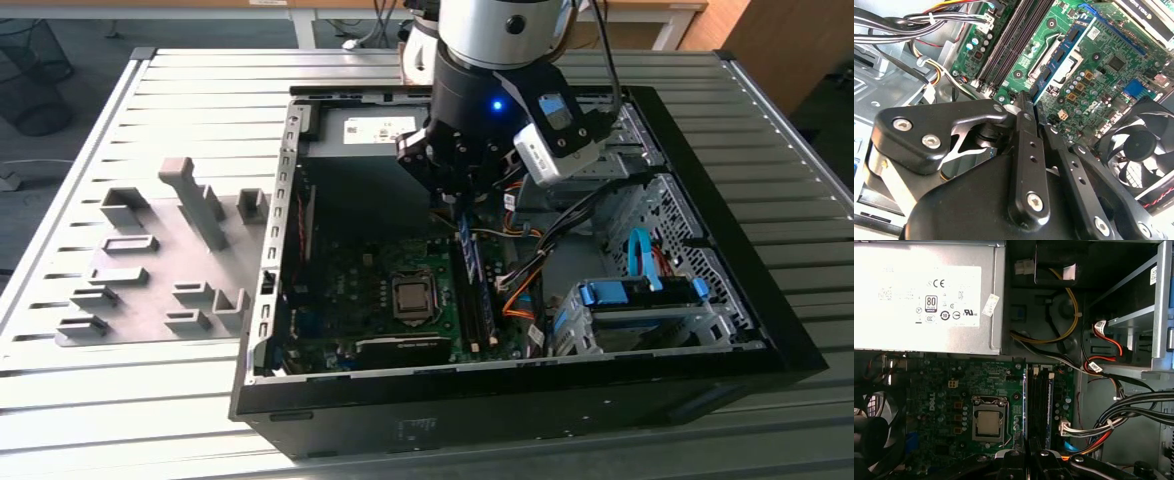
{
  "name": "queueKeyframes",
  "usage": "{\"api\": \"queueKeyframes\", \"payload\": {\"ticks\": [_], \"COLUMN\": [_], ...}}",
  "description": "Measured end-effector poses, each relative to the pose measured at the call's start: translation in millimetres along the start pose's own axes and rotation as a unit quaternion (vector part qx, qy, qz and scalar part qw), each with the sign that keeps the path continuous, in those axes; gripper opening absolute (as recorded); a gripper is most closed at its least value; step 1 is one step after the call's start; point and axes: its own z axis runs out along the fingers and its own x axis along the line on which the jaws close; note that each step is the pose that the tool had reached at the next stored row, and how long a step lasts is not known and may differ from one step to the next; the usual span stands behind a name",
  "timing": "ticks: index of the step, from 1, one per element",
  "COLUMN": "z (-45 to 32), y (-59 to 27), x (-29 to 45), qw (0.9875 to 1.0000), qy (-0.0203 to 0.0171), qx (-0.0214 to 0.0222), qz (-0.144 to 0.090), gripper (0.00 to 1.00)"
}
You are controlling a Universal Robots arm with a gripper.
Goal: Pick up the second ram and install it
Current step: 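Insert the second ram into the second slot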
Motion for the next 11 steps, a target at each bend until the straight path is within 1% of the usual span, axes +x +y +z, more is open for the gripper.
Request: {"api": "queueKeyframes", "payload": {"ticks": [6,8,11], "z": [0.3,1.9,6.2], "y": [0.0,0.0,0.0], "x": [0.0,-0.1,-0.1], "qw": [1.0,1.0,1.0], "qy": [-0.0001,-0.0002,-0.0001], "qx": [0.0,-0.0001,0.0], "qz": [0.0,0.0,0.0], "gripper": [0.14,0.14,0.14]}}
